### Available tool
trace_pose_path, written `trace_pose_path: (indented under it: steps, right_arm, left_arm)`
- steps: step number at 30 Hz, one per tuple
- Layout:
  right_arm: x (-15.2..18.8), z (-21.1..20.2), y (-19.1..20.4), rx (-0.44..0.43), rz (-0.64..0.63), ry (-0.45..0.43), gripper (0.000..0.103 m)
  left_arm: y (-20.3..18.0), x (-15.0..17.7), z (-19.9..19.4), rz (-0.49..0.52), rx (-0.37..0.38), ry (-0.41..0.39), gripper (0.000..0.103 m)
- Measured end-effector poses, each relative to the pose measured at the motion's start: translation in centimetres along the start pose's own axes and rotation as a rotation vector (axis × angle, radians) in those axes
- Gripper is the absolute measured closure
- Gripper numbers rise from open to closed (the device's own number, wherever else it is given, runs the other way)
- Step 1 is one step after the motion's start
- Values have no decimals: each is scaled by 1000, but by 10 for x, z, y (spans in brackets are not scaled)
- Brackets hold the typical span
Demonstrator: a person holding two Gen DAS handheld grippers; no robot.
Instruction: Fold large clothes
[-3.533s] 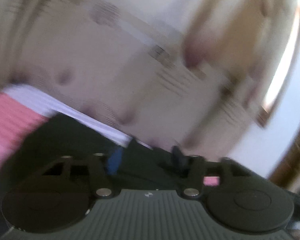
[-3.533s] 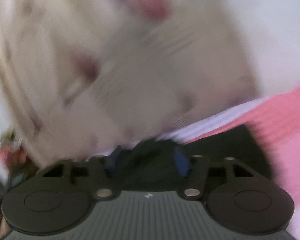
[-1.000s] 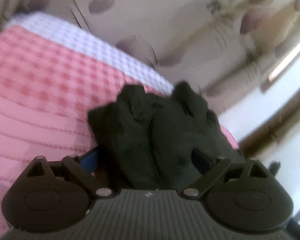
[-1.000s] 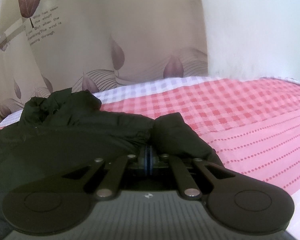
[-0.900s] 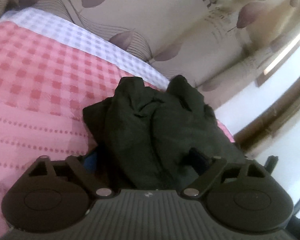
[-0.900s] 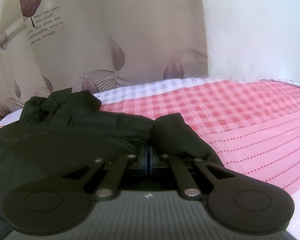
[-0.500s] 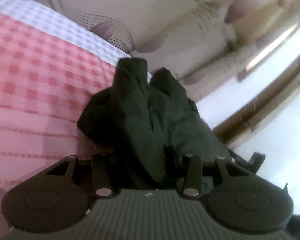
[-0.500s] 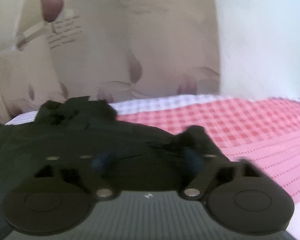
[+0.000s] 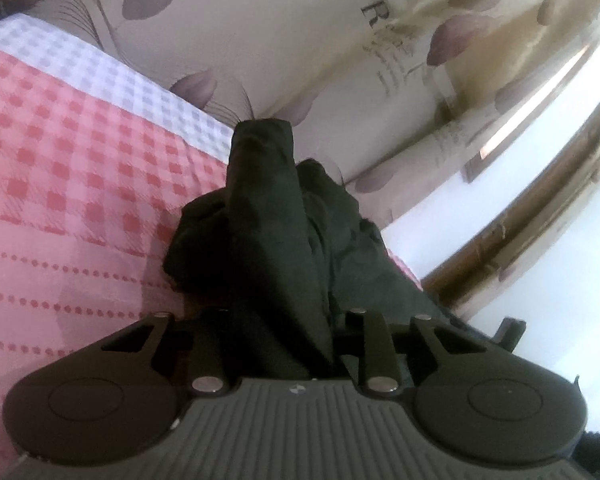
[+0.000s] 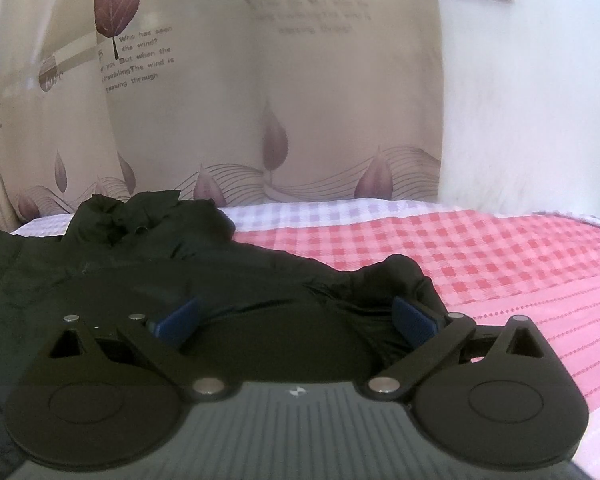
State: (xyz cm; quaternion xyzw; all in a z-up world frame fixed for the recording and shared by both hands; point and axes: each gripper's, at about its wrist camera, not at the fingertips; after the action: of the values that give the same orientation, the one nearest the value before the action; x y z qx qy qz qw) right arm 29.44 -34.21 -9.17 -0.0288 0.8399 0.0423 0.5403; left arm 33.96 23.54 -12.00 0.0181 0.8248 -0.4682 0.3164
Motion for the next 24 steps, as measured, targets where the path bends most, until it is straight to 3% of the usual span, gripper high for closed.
trace_pose_path:
  steps: [2, 4, 7, 8, 10, 11, 12, 14, 18, 22, 24]
  right_arm:
    - [-4, -3, -3, -9, 28, 2, 0]
    - [-11, -20, 1, -12, 71, -59, 1]
    - [-26, -54, 32, -42, 23, -142, 3]
    - [-30, -64, 46, -92, 4, -157, 9]
    - [-35, -78, 76, -213, -38, -148, 33]
    - [-37, -81, 91, -262, -62, -129, 58]
    - [-38, -81, 106, -310, -84, -106, 75]
    - [-40, -75, 130, -376, -119, -66, 86]
    - [-42, -41, 170, -439, -169, 11, 89]
    - [-51, -7, 190, -389, -218, 46, 89]
    - [-53, 9, 196, -358, -250, 70, 89]
  left_arm:
    - [-9, -1, -3, 6, -8, -14, 78]
    - [-20, -2, -7, 33, -24, -16, 79]
    - [-33, -4, -8, 36, -71, -4, 79]
    - [-38, -5, -8, 39, -89, 1, 79]
    - [-45, -6, -8, 34, -118, 5, 80]
    - [-49, -7, -8, 33, -133, 9, 80]
    - [-53, -8, -8, 32, -150, 12, 80]
    - [-60, -9, -8, 27, -178, 17, 81]
    - [-67, -10, -8, 15, -230, 30, 81]
    - [-56, -9, -5, -12, -244, 43, 80]
    - [-46, -9, -6, -25, -209, 41, 79]
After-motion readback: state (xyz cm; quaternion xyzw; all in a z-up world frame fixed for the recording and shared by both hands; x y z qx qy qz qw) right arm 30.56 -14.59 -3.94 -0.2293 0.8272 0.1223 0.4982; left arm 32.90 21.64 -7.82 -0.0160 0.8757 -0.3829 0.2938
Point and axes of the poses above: each gripper's, at about its wrist camera, not at the fingertips, and z roughly the way its jaws point, y to its left, x to its underside, and after that the axes turned 7 degrees about -z, right-handed
